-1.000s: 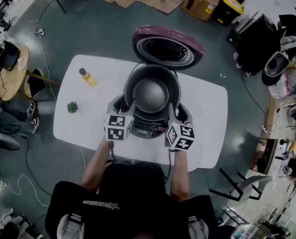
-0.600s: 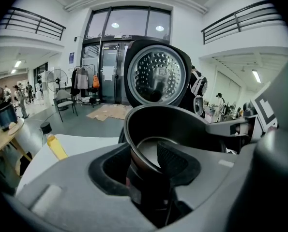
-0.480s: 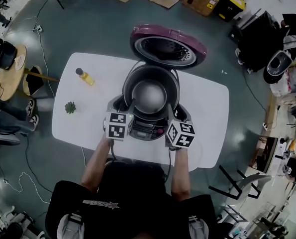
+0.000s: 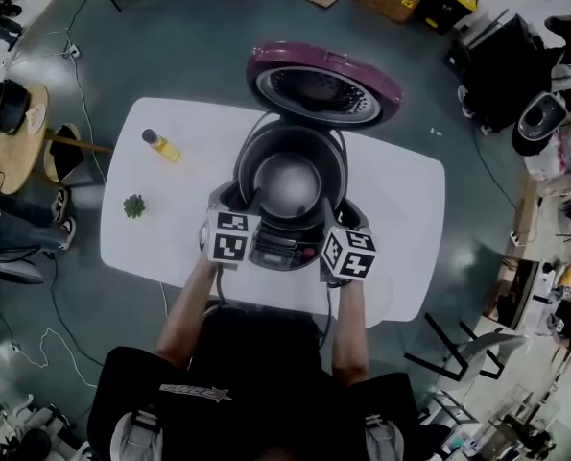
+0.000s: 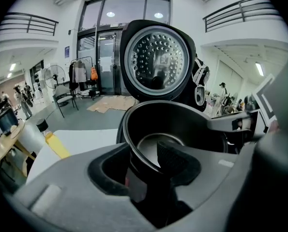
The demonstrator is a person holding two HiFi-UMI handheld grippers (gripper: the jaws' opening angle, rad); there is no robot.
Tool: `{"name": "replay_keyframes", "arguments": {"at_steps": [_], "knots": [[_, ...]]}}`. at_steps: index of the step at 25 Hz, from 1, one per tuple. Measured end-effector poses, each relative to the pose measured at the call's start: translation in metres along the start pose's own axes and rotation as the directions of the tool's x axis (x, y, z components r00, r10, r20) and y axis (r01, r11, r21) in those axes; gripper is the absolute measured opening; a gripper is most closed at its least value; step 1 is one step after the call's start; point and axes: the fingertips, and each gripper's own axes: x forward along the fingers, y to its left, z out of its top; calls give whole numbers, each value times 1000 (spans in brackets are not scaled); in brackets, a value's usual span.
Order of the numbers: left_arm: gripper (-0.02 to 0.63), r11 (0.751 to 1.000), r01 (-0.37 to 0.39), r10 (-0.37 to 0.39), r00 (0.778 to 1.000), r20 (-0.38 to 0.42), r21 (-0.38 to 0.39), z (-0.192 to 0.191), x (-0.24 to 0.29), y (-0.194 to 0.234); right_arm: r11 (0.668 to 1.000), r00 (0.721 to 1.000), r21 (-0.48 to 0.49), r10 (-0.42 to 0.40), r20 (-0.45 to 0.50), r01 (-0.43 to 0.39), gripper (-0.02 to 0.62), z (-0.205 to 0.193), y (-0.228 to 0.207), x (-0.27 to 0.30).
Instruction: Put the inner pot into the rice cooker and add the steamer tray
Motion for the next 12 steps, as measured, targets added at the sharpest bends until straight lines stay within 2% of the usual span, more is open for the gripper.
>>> {"name": "replay_keyframes", "arguments": {"at_steps": [12], "knots": [[182,1000,1,0,997,-76,13,-7,8,-1,999,999,28,16,-51,-15,138,-9,-3,6]]}}
